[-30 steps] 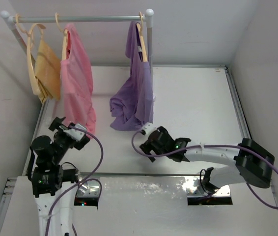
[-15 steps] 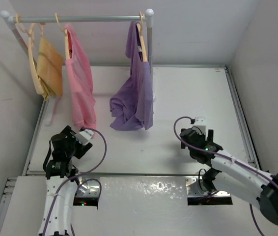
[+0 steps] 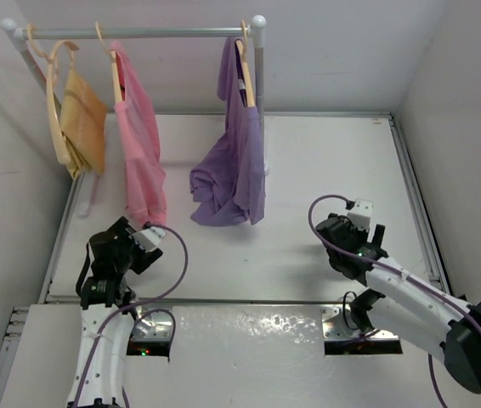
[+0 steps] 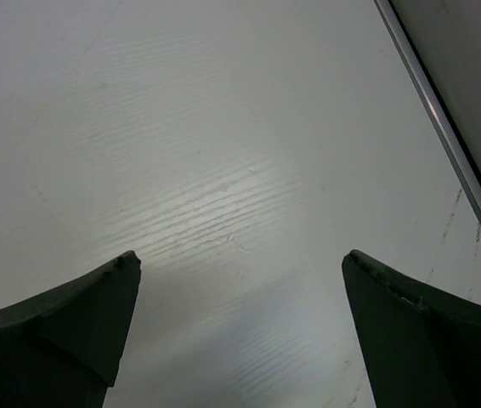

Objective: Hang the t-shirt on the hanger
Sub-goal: Reset both arms

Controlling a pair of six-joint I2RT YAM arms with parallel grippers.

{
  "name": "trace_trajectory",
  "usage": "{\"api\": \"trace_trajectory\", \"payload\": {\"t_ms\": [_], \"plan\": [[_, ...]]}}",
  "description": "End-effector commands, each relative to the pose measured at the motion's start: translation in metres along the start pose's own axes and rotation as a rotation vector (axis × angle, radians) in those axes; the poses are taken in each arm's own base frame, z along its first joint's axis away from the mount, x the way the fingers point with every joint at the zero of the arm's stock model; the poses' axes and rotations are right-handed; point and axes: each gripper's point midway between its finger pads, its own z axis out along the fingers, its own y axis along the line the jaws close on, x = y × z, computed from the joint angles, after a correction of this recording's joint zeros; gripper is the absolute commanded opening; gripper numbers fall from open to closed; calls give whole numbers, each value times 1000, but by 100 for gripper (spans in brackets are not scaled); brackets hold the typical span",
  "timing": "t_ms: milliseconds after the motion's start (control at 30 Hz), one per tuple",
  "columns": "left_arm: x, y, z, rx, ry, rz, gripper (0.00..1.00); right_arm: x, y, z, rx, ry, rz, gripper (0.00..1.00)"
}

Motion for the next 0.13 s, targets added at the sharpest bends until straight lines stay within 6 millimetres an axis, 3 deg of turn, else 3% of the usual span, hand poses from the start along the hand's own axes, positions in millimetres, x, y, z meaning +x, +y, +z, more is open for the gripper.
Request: {"api": "trace_trajectory", "payload": {"t_ms": [0,100], "plan": [[-17,7,-2,-7,-66,43,100,-17,3,-3,16,-17,75,99],[-17,5,-2,5,-69,48,100,-22,7,-2,2,-40,105,99]]}}
